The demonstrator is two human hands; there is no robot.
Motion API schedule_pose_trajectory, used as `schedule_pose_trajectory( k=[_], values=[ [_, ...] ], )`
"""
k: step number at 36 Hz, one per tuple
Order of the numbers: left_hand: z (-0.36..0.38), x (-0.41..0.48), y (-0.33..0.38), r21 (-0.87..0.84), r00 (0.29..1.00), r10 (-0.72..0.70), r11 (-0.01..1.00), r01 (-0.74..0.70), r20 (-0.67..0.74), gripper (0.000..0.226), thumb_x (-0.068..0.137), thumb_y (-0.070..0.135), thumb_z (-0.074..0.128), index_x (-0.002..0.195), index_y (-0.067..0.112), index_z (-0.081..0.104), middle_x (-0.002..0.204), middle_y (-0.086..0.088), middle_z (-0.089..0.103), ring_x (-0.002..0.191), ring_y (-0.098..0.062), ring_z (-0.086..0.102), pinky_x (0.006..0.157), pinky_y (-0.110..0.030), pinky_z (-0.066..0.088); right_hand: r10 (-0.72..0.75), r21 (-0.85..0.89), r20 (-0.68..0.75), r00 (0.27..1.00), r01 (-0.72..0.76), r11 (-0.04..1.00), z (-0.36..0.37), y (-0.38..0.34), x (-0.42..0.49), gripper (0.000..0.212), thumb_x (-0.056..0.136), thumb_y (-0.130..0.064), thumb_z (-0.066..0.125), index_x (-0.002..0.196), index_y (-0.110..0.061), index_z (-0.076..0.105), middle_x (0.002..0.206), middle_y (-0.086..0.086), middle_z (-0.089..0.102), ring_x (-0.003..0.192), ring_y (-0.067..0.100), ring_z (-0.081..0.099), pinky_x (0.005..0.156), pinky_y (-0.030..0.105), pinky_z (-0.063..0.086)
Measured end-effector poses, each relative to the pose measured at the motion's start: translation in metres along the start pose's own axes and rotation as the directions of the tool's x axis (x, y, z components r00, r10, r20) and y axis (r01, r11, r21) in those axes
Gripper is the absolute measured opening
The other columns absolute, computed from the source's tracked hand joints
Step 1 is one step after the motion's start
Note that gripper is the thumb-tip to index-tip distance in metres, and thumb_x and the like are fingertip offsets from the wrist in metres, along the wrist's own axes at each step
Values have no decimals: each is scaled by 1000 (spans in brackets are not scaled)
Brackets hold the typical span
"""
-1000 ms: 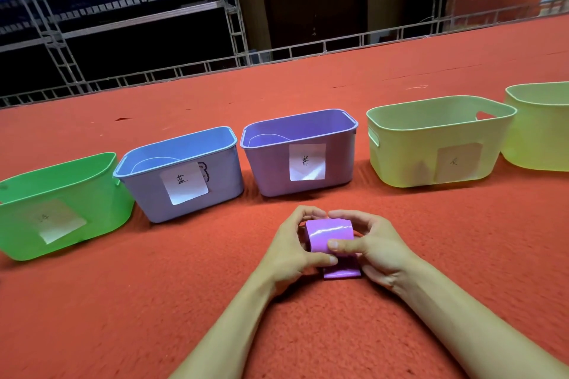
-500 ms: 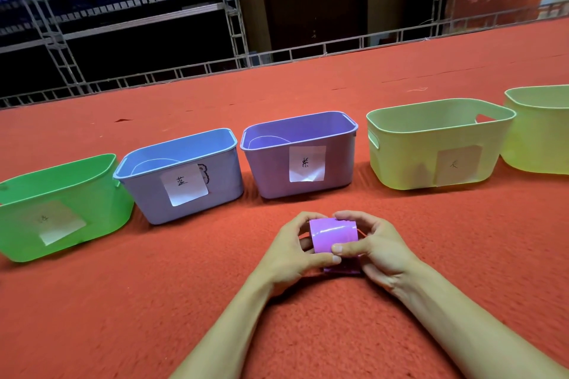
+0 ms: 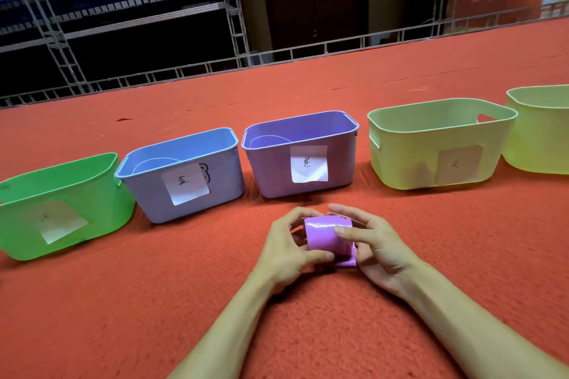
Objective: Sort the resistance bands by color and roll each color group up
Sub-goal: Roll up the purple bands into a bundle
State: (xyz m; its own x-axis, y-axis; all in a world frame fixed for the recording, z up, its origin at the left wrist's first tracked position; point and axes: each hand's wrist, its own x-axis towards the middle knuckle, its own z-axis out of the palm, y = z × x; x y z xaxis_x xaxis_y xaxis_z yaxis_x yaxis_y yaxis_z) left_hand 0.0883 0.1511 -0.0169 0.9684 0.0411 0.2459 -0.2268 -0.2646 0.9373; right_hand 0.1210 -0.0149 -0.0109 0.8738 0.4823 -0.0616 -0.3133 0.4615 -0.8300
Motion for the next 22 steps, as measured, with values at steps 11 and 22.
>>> schedule_pose_trajectory(
  k=[11, 22],
  values=[
    [2, -1, 0, 53, 993, 109, 993, -107, -42, 57, 51, 2, 87, 101, 18, 64, 102, 7, 70, 94, -10, 66, 81, -28, 55, -85, -180, -61, 995, 72, 981, 5, 1, -3, 41, 74, 0, 71, 114, -1, 63, 108, 17, 68, 82, 19, 68, 64, 28, 57],
    [0, -1, 0, 50, 993, 120, 992, -120, 12, 56, 53, 5, 81, 103, 20, 62, 105, 7, 69, 94, -12, 65, 80, -35, 54, -82, -266, -57, 995, 64, 962, 0, -4, -6, 48, 55, -2, 80, 102, -2, 69, 99, 11, 71, 82, 16, 70, 69, 33, 59]
  ],
)
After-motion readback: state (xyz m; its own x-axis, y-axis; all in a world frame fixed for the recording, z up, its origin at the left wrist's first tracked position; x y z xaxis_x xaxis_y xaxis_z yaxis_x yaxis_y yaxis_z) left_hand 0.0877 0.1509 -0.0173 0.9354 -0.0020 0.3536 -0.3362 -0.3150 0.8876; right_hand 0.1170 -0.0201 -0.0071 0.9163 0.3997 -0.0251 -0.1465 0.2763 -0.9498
